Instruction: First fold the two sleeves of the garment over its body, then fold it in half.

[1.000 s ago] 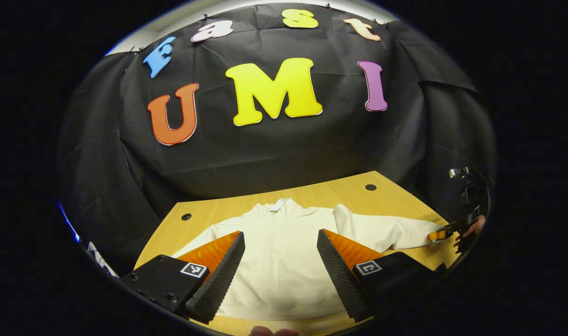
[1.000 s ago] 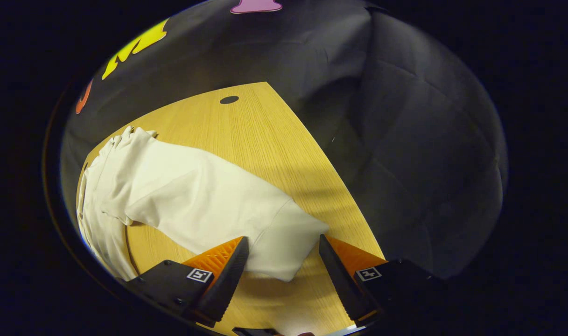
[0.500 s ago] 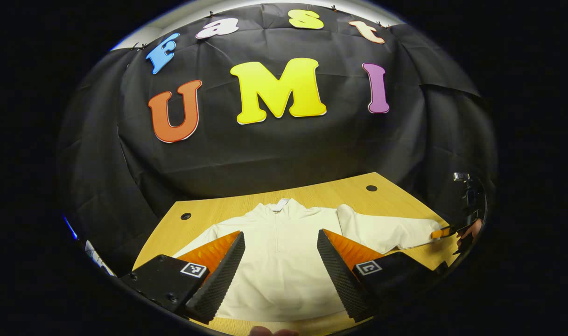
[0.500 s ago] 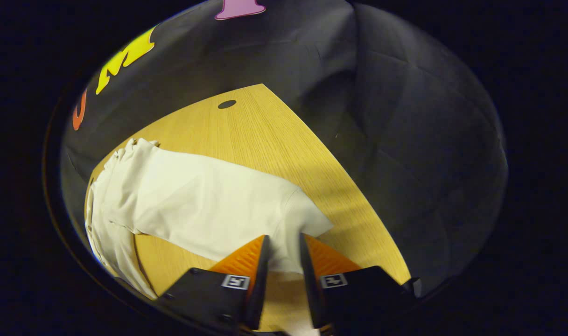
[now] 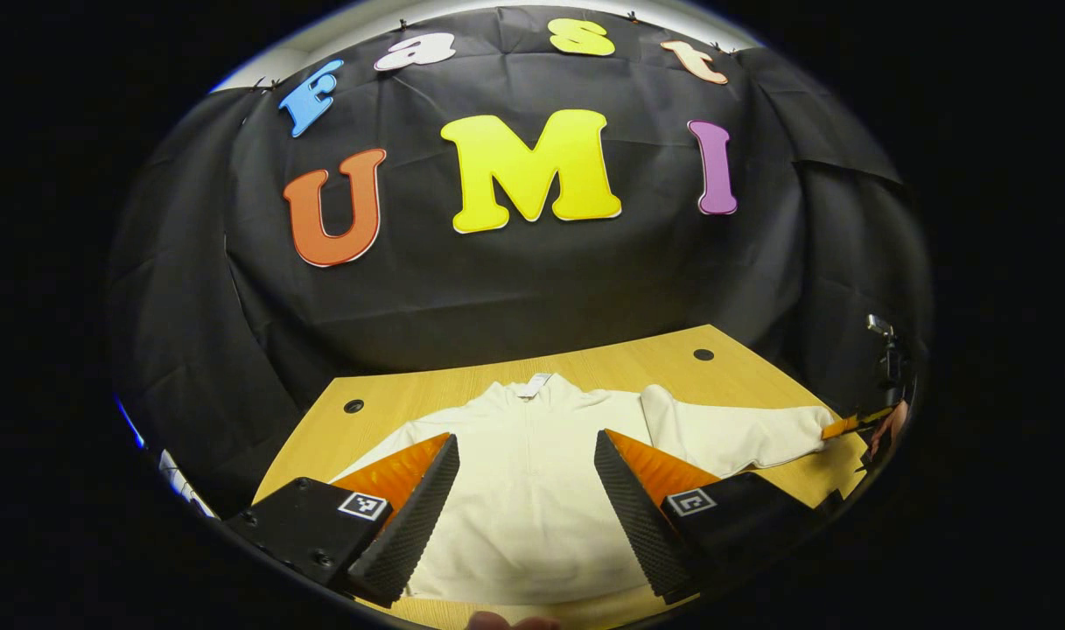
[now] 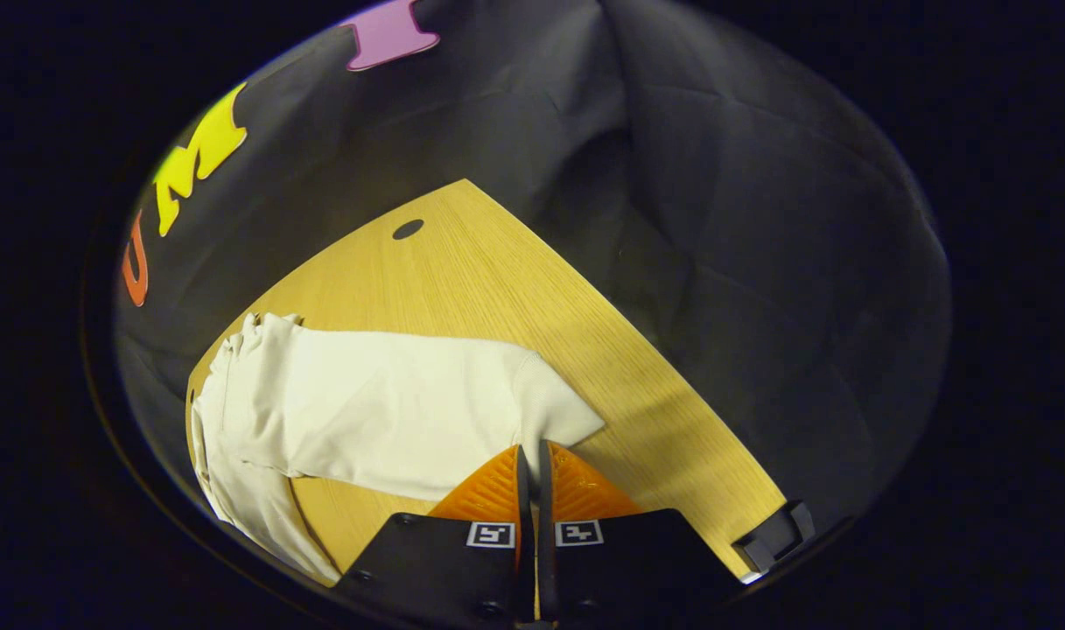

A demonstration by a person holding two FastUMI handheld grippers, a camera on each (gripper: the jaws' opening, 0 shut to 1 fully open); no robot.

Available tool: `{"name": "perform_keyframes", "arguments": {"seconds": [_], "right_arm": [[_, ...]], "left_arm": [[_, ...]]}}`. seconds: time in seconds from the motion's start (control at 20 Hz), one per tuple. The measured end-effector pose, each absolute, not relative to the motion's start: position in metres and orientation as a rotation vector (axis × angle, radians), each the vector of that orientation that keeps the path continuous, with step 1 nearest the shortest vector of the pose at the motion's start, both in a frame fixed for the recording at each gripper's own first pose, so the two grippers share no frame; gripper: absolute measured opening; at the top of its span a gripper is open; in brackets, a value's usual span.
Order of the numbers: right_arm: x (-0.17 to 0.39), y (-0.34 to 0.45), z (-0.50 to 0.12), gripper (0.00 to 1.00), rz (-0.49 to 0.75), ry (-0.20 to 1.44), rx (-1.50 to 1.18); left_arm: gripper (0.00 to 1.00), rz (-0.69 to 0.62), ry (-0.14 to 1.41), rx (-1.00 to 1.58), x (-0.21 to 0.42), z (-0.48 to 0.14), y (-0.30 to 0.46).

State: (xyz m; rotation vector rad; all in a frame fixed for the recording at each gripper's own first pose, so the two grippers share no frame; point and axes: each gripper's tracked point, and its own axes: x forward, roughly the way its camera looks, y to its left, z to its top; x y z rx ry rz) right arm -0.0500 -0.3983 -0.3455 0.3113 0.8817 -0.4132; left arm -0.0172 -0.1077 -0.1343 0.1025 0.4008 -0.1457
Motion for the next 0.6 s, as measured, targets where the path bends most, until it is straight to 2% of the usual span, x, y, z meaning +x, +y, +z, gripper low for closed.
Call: {"name": "perform_keyframes", "arguments": {"seconds": [0.3,0.6], "right_arm": [[-0.013,-0.380,-0.272,0.02,-0.369,0.783,0.314],[0.044,-0.309,-0.176,0.00,-0.221,0.654,0.237]], "left_arm": [[0.99,-0.180,0.382,0.066,-0.013,-0.131,-0.107],[0.99,-0.151,0.379,0.018,-0.012,-0.133,-0.078]]}}
